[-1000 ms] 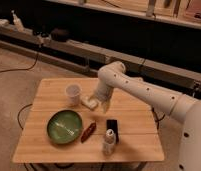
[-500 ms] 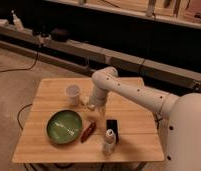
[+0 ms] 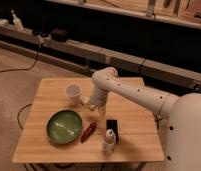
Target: Drag the pepper across the table
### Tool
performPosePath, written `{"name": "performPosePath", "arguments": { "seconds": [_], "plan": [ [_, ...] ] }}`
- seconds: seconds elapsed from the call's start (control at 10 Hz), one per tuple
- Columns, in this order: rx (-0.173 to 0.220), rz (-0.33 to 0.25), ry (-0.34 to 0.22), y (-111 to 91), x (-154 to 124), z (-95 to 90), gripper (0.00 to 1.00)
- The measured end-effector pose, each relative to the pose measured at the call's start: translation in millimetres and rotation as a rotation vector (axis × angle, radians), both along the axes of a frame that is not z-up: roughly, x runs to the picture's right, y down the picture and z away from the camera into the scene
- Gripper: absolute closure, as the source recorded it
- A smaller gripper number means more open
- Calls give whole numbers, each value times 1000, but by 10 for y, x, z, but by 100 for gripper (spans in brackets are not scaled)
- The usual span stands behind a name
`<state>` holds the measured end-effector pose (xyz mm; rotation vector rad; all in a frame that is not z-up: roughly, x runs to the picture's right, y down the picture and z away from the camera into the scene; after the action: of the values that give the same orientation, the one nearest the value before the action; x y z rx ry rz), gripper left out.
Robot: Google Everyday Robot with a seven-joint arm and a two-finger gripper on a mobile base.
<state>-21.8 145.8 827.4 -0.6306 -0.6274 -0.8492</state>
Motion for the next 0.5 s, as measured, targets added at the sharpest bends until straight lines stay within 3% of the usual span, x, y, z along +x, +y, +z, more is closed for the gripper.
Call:
{"name": "performPosePath", "arguments": {
  "seconds": [0.5],
  "plan": [
    [-69, -1, 37, 437, -79, -12, 35]
  ]
}}
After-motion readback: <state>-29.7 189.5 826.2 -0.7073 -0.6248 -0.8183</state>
